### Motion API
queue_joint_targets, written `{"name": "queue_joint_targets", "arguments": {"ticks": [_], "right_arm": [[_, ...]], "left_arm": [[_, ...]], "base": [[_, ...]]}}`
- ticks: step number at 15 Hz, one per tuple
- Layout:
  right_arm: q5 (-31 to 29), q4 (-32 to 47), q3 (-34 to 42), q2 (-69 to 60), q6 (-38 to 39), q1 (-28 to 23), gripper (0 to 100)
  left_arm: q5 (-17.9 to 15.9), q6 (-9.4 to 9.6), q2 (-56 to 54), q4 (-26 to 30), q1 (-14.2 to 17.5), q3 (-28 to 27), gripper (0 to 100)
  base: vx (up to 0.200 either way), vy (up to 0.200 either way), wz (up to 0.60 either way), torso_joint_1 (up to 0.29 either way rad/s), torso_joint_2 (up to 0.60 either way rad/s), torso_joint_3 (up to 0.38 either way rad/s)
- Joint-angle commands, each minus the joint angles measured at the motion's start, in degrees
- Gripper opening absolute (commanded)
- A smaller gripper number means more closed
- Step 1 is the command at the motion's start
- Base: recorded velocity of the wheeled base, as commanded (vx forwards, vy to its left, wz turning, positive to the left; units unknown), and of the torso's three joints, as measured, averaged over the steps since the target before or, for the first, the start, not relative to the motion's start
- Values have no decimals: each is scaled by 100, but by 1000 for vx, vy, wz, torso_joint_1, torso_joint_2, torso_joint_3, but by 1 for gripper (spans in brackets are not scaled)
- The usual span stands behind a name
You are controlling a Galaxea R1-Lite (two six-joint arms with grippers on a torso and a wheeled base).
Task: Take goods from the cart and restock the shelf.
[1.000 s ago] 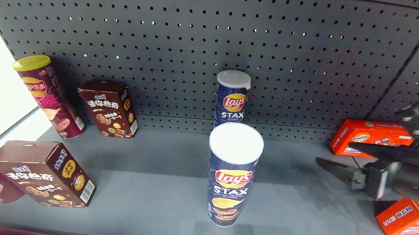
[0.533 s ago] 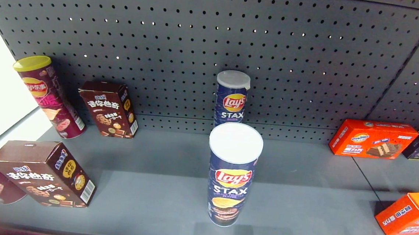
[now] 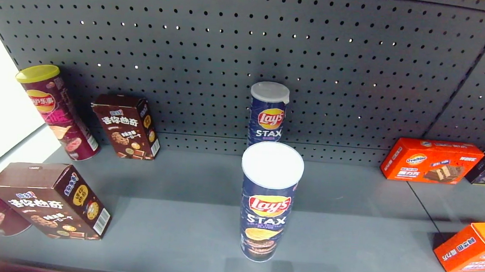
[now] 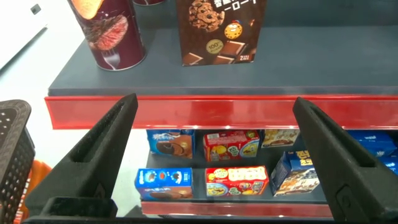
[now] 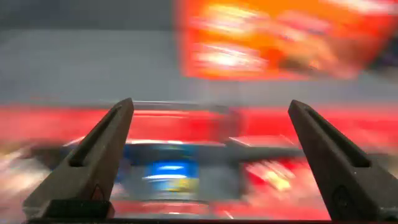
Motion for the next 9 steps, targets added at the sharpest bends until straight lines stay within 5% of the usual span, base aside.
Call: {"name": "queue_joint_targets", "arguments": {"ticks": [1,5,9], "right_arm": [[-548,137,30,-19,101,-103,100],[-539,137,30,-10,65,-103,100],[-522,164,22,-274,48,1347,100]], "left_arm": [[4,0,8,-1,9,0,100],[48,-53,8,-1,9,0,100],[31,-26,8,-1,9,0,100]], "base": [[0,0,0,0,0,0],[0,0,0,0,0,0],[0,0,0,0,0,0]]}}
